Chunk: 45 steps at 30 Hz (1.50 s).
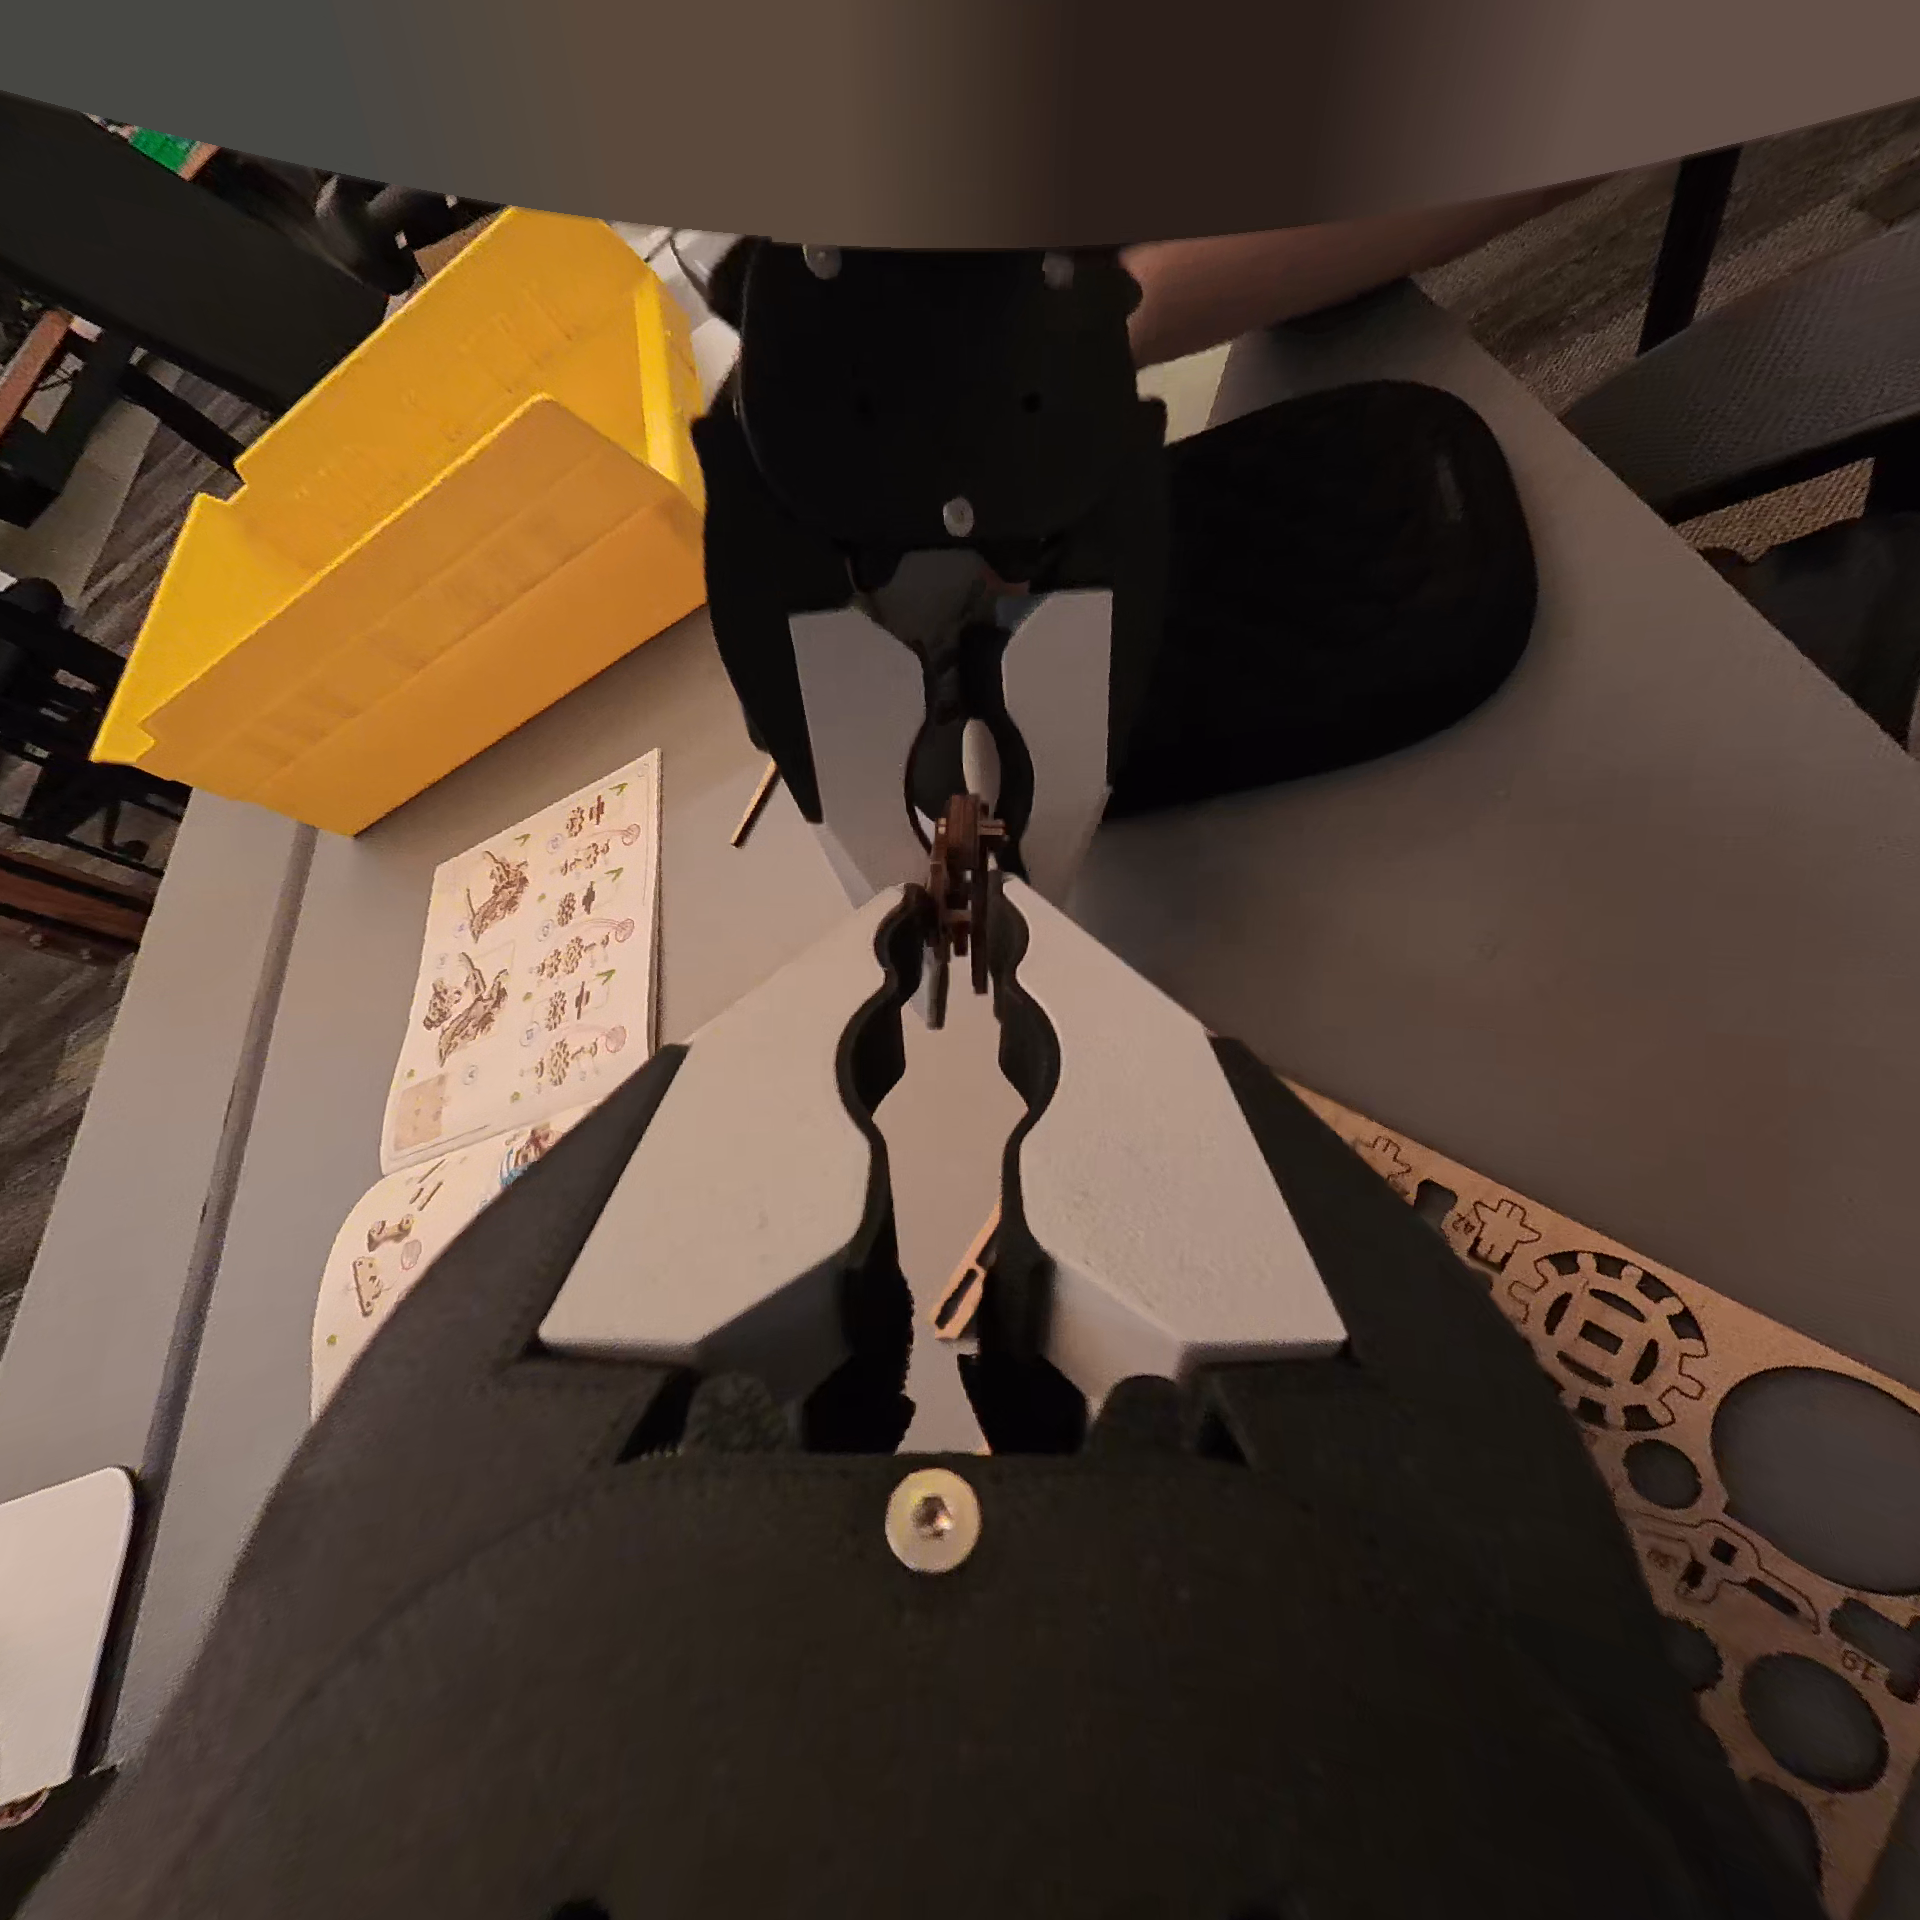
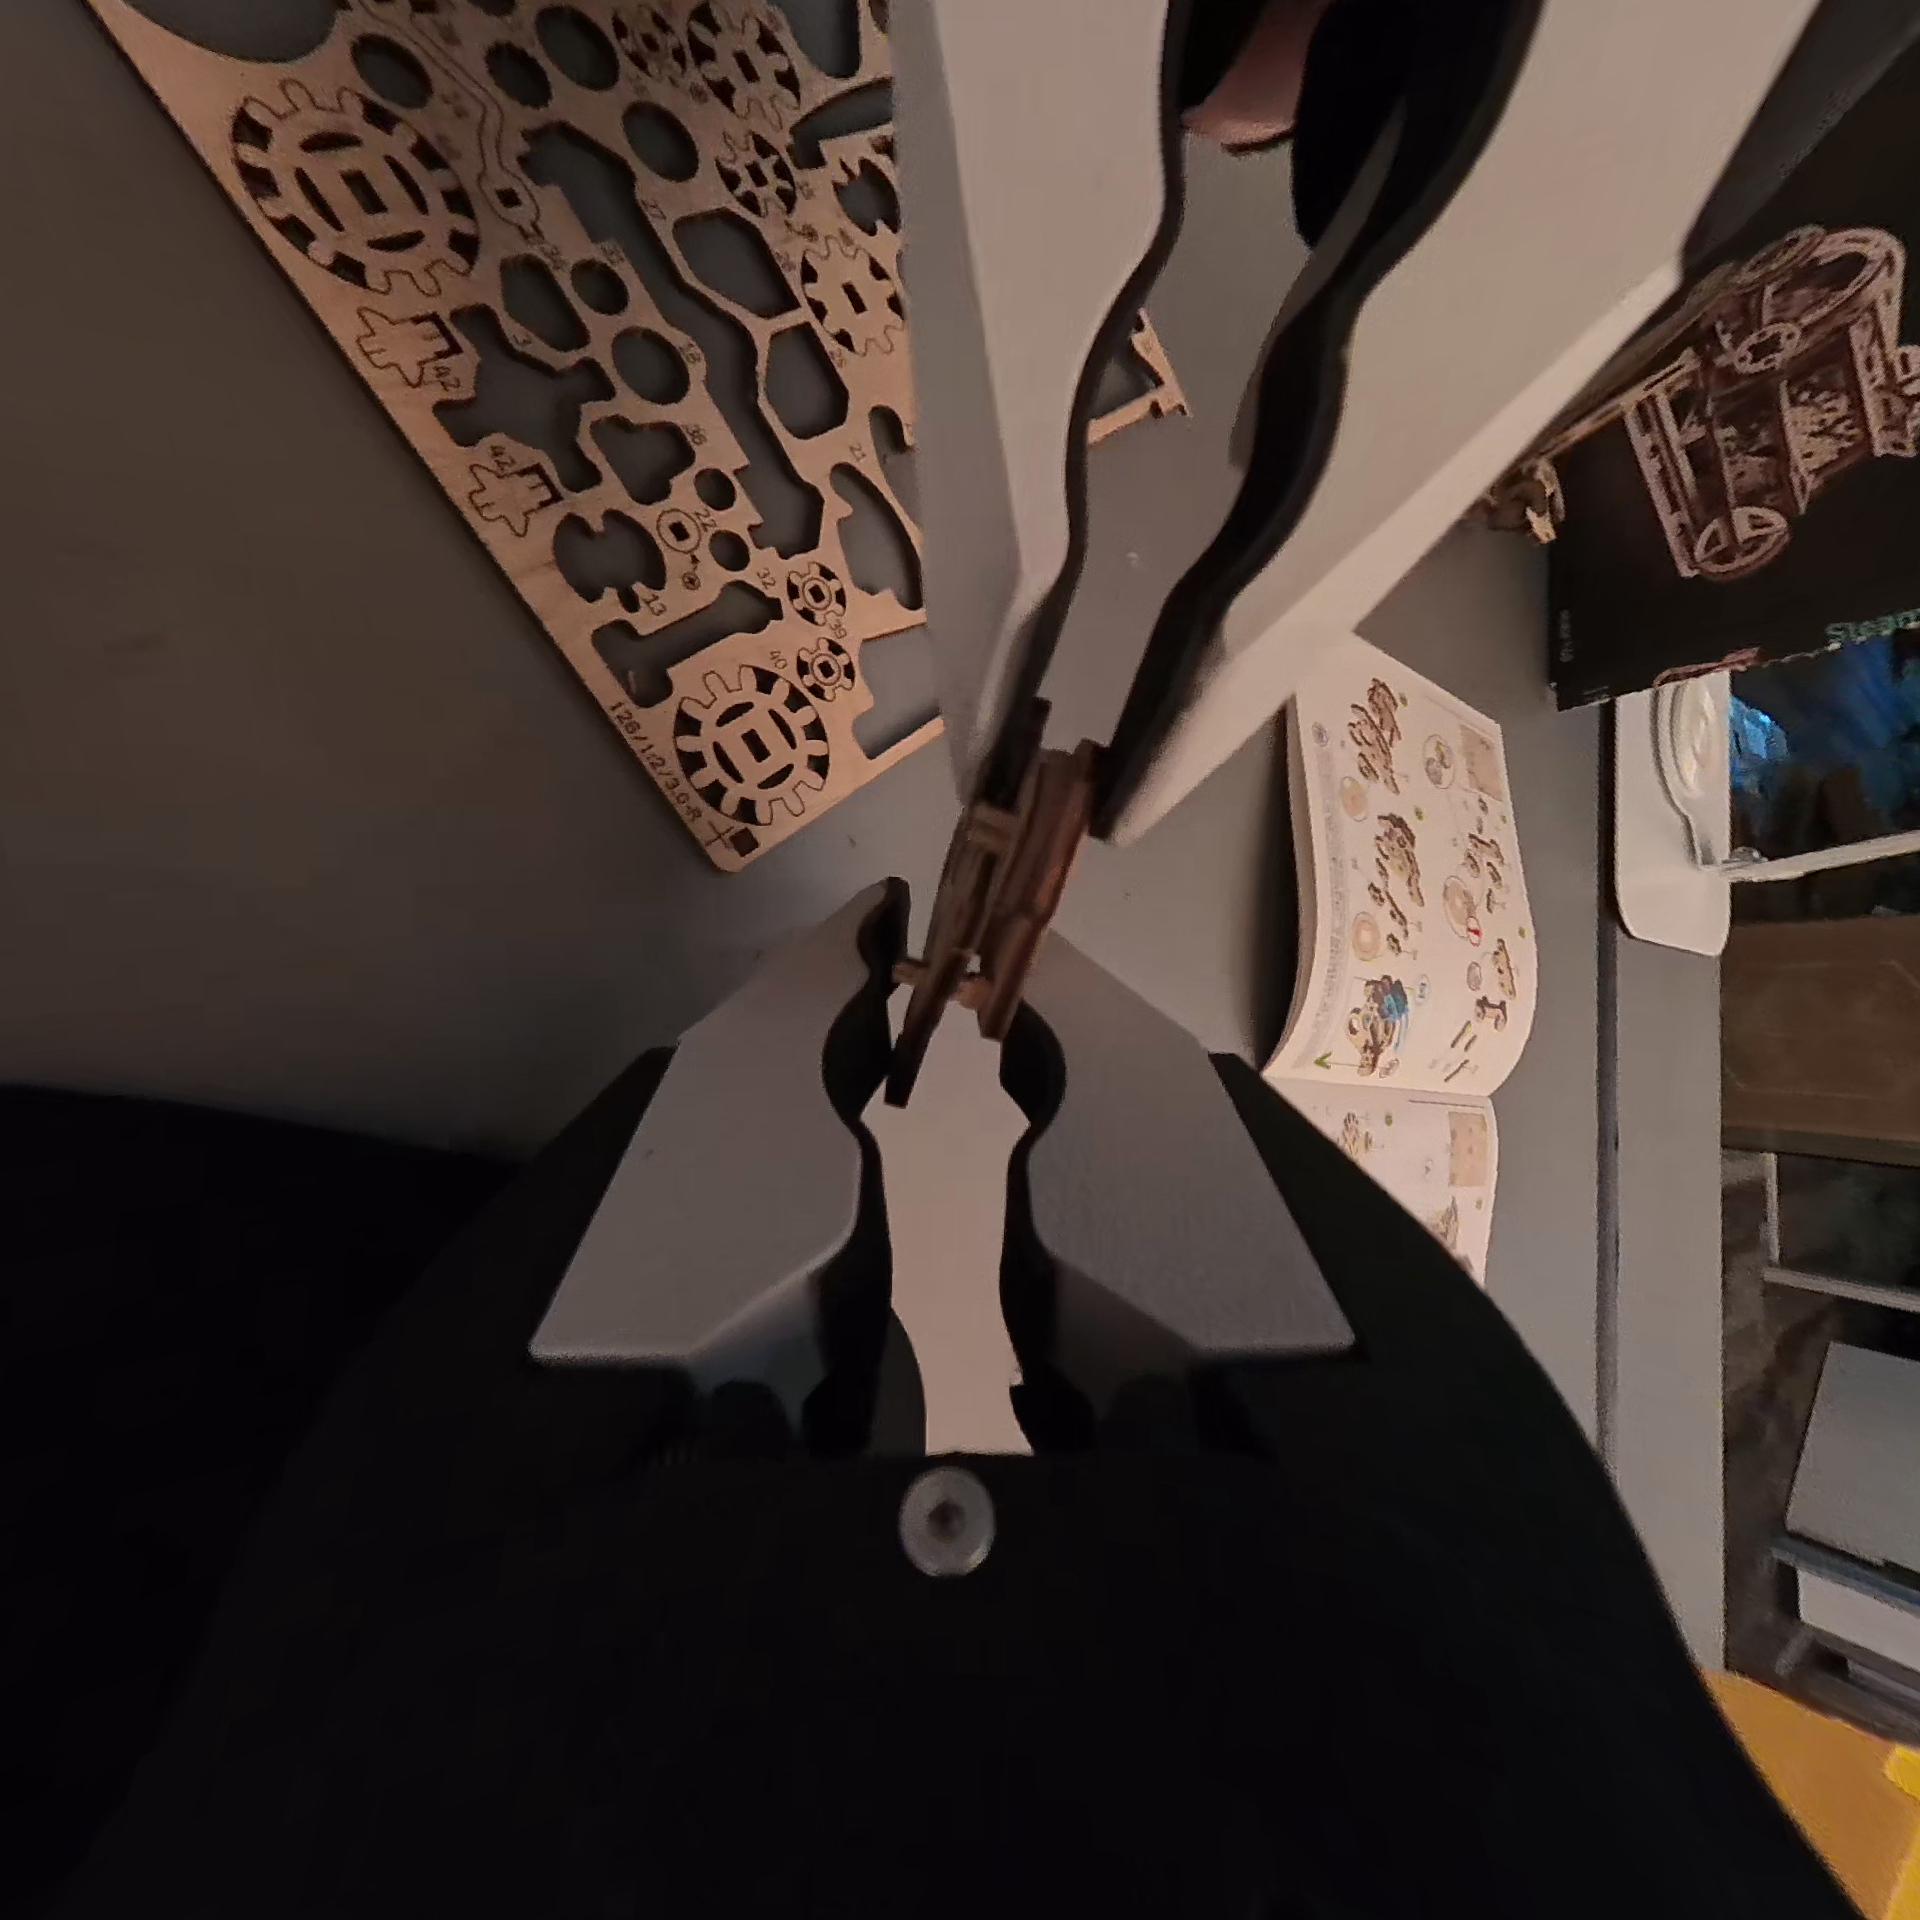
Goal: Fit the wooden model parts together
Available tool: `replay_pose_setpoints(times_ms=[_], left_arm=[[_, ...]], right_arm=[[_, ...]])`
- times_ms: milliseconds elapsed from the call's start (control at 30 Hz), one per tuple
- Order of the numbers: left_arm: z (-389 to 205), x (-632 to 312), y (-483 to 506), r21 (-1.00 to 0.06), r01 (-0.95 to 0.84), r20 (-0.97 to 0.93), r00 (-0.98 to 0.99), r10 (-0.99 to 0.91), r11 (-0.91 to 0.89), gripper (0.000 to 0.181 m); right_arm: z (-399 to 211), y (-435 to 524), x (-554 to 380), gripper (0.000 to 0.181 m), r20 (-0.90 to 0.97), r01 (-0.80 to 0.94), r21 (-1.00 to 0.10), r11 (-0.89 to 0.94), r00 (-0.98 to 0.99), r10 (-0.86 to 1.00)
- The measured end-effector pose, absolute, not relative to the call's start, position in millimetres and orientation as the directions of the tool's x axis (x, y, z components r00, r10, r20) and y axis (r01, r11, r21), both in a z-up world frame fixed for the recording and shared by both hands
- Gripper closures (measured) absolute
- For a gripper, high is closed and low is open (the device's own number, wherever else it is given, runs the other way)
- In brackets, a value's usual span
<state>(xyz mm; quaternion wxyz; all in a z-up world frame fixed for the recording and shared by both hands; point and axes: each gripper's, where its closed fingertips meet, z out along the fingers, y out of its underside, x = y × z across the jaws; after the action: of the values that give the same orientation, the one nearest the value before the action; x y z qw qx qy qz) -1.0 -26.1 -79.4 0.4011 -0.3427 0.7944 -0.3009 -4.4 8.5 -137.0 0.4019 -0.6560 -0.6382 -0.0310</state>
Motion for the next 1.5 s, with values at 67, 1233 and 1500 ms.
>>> replay_pose_setpoints(times_ms=[67, 1233, 1500], left_arm=[[-77.6, 0.7, -29.0, -0.758, -0.298, -0.432, -0.437, -0.789, 0.58, 0.171], [-95.5, -0.5, -23.7, -0.745, -0.353, -0.38, -0.473, -0.795, 0.566, 0.169], [-97.6, -2.0, -24.8, -0.746, -0.365, -0.361, -0.48, -0.799, 0.557, 0.168]], right_arm=[[-139.9, 11.2, -3.1, 0.173, 0.563, 0.878, -0.464, 0.117, 0.19, 0.805], [-142.7, 27.3, 15.5, 0.173, 0.757, 0.975, -0.18, 0.133, 0.05, 0.652], [-142.4, 29.1, 17.6, 0.176, 0.757, 0.98, -0.176, 0.089, 0.077, 0.649]])
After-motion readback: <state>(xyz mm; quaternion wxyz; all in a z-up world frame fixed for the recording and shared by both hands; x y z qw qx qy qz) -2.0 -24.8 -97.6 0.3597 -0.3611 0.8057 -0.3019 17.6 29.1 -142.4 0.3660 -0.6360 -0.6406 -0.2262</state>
